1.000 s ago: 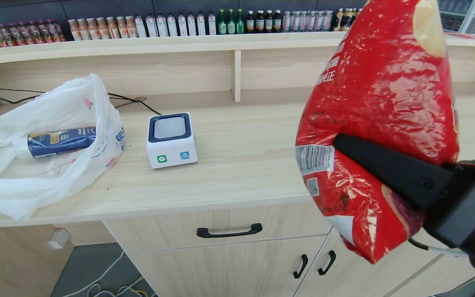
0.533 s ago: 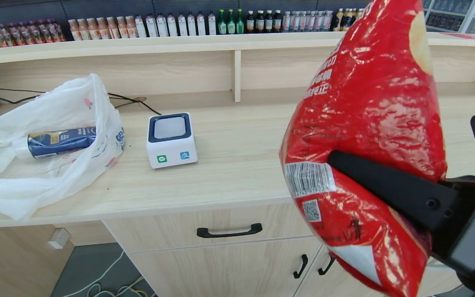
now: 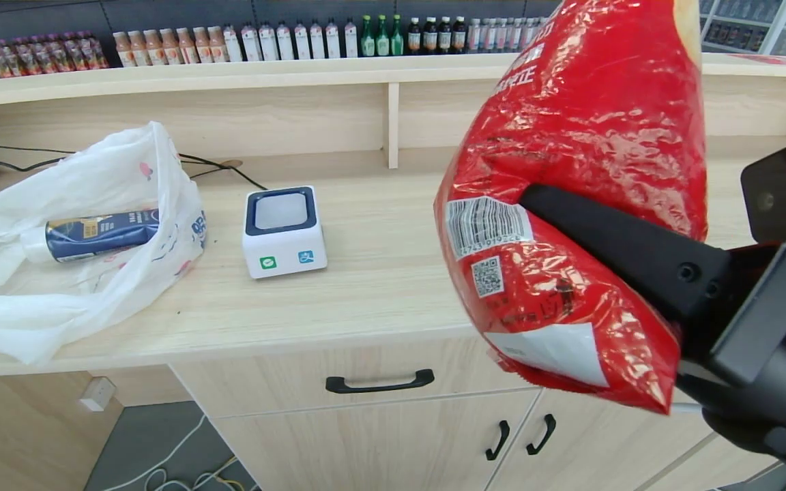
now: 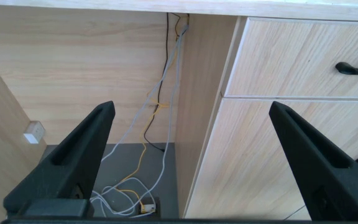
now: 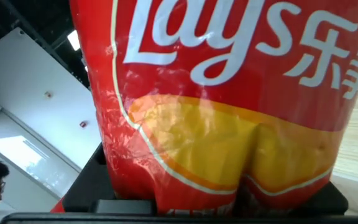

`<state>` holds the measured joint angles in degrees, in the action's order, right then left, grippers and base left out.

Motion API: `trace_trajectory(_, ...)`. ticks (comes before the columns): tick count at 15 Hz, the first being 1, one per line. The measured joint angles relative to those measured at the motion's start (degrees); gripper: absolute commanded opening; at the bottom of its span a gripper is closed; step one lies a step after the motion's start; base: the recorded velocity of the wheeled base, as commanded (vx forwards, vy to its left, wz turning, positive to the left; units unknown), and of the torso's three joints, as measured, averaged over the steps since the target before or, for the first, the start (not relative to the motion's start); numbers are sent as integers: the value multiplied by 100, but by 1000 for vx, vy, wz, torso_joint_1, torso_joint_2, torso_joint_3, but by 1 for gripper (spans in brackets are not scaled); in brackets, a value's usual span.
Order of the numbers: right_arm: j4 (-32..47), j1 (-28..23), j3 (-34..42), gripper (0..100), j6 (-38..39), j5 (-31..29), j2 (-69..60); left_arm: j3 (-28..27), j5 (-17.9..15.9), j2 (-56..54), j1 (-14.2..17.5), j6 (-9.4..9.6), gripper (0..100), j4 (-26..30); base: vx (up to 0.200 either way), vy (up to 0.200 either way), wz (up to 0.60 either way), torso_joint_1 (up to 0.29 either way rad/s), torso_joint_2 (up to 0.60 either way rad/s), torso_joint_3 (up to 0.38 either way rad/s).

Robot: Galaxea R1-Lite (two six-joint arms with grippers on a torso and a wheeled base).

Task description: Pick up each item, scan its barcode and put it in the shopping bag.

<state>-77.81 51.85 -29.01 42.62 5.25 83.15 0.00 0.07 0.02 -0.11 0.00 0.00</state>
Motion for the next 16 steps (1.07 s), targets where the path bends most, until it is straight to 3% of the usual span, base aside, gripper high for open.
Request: trace_trajectory(16, -176, 16, 121, 0, 148, -6, 72, 0, 0, 0, 4, 0, 100, 0, 0, 0, 0, 0, 0, 0)
